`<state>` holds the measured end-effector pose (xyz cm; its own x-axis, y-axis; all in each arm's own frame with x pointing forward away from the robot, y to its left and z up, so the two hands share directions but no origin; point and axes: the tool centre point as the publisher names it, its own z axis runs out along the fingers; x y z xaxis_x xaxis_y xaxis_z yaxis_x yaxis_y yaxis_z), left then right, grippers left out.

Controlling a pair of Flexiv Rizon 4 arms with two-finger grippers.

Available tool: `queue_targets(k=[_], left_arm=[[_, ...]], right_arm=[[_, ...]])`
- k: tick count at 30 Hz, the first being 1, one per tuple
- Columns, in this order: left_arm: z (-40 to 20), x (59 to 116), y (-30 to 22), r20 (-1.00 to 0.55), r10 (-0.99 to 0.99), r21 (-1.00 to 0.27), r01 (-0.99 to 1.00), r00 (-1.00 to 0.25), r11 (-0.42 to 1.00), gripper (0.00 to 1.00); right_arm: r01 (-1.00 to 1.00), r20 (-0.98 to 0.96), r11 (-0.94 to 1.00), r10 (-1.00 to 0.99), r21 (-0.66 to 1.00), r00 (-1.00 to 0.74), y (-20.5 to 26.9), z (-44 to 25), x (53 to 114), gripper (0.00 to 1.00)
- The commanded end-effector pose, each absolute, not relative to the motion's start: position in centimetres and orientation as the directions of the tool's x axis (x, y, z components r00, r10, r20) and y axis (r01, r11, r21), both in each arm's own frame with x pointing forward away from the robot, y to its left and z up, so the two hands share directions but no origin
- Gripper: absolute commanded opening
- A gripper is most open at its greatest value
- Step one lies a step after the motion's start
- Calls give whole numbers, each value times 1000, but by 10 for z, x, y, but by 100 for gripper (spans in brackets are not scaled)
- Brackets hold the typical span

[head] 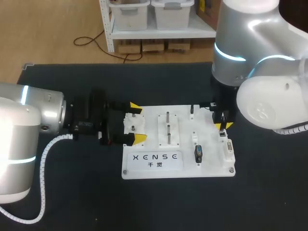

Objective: Insert the Ethernet cable into its matching sockets.

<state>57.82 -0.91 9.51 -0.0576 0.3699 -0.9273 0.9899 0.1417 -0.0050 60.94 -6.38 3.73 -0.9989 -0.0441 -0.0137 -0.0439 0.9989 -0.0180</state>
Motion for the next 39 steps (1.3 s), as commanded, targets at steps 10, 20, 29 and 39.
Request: queue_targets(k=[10, 20, 29, 39], left_arm=[[93, 577, -10, -930, 363, 1, 989, -53, 147, 100], [93, 577, -10, -930, 363, 1, 989, -53, 147, 100], [93, 577, -10, -930, 363, 1, 989, -53, 147, 100], [93, 577, -10, -930, 363, 1, 989, -53, 147, 100]], right_arm=[[-42, -11, 999, -43, -16, -999, -68, 34, 608, 0], [-38, -4, 999, -38, -16, -999, -69, 33, 607, 0], [-37, -1, 999, -37, -16, -999, -69, 31, 608, 0], [-39, 6, 999, -39, -17, -999, -69, 29, 607, 0]])
